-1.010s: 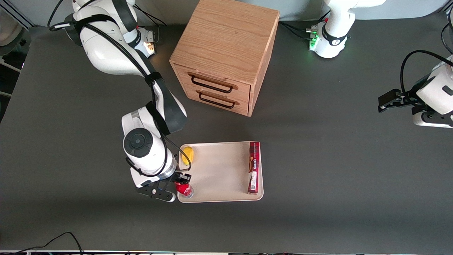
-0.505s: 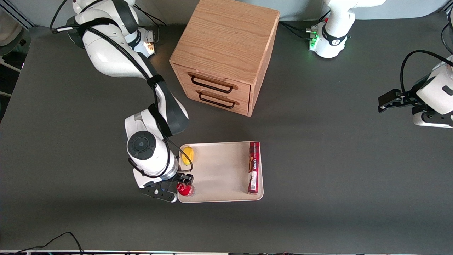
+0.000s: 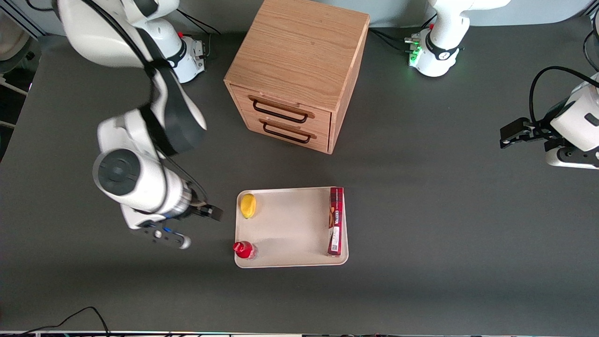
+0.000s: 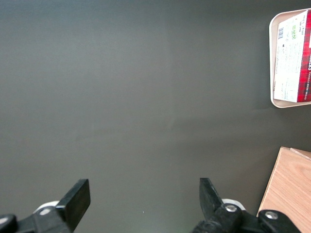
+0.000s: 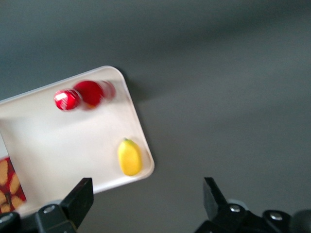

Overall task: Place coke bottle on tray
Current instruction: 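Open the right gripper and withdraw it from the tray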

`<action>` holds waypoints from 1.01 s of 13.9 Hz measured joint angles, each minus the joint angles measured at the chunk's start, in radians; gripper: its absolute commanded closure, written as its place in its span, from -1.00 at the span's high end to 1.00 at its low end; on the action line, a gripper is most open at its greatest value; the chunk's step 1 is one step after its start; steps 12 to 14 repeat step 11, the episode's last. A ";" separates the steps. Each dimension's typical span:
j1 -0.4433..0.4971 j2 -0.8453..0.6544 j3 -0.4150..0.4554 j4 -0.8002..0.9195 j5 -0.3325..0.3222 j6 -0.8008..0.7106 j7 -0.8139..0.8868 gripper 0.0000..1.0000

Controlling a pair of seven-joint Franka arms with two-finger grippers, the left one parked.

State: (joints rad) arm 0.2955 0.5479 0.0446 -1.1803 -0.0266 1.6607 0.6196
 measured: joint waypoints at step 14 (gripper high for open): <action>-0.349 -0.640 0.047 -0.503 0.032 -0.144 -0.349 1.00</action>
